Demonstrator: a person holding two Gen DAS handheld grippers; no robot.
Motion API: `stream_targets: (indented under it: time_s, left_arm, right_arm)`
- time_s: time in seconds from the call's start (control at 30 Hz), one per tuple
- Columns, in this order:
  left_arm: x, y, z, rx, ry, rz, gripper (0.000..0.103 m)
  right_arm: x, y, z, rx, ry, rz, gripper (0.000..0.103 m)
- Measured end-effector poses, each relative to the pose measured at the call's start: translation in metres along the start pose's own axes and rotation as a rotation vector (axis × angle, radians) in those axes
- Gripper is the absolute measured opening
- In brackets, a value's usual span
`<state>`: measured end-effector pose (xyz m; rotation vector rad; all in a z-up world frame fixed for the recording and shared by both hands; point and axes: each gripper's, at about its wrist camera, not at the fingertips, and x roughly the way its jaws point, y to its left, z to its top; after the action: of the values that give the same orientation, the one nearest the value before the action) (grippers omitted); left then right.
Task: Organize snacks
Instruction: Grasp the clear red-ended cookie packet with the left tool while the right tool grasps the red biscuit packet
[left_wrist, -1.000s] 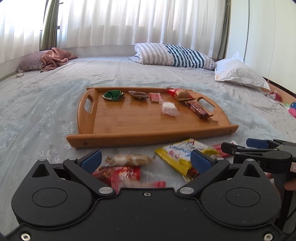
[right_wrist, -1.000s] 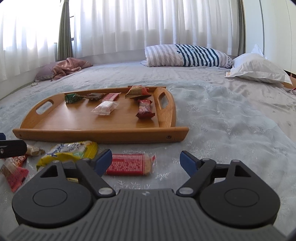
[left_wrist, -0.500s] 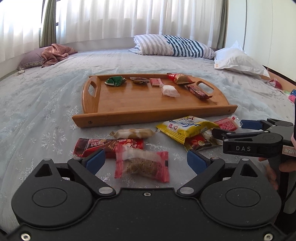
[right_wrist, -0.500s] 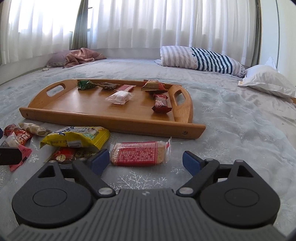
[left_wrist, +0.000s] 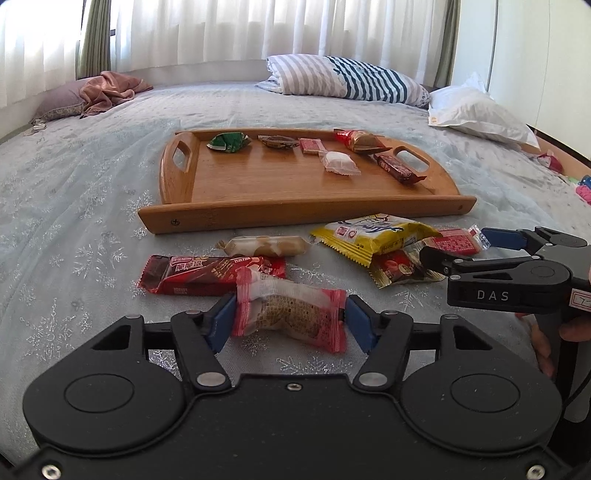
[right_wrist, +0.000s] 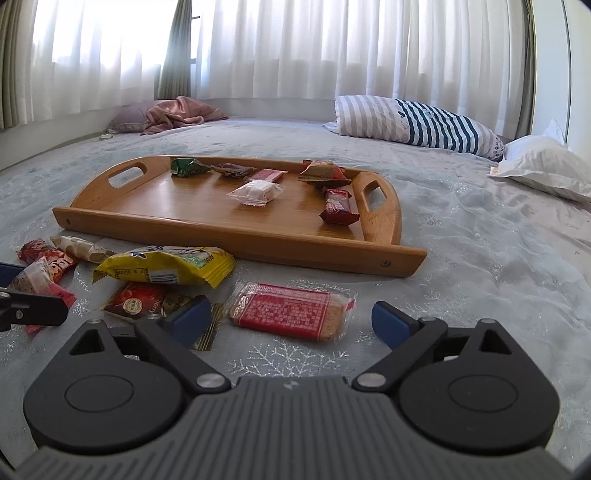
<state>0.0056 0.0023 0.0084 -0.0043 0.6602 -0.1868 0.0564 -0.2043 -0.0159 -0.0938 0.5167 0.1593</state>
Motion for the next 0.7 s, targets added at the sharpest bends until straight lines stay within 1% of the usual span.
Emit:
stream_targets:
  time_s: [0.07, 0.3, 0.43, 0.5, 0.53, 0.63, 0.7]
  left_arm:
    - [0.0, 0.0, 0.0, 0.001, -0.004, 0.005, 0.055]
    - [-0.001, 0.001, 0.002, -0.006, -0.004, 0.005, 0.053]
    - [-0.002, 0.0, 0.0, 0.012, -0.007, 0.011, 0.055]
    - [-0.002, -0.003, -0.002, 0.02, -0.003, 0.007, 0.062]
    - [-0.002, -0.004, -0.003, 0.025, -0.002, 0.007, 0.062]
    - [-0.001, -0.008, -0.004, 0.048, -0.003, 0.014, 0.063]
    - [0.0, -0.01, -0.005, 0.054, -0.002, 0.014, 0.061]
  right_arm:
    - [0.0, 0.0, 0.0, 0.004, 0.0, 0.002, 0.1]
    - [-0.001, 0.0, 0.0, 0.001, -0.006, -0.001, 0.1]
    - [-0.002, 0.002, 0.0, -0.018, -0.019, -0.011, 0.099]
    - [-0.004, 0.004, -0.001, -0.026, -0.026, -0.014, 0.098]
    - [-0.004, 0.005, -0.002, -0.03, -0.03, -0.014, 0.097]
    - [-0.006, 0.007, -0.003, -0.043, -0.038, -0.01, 0.093]
    - [-0.007, 0.008, -0.004, -0.048, -0.044, -0.006, 0.087]
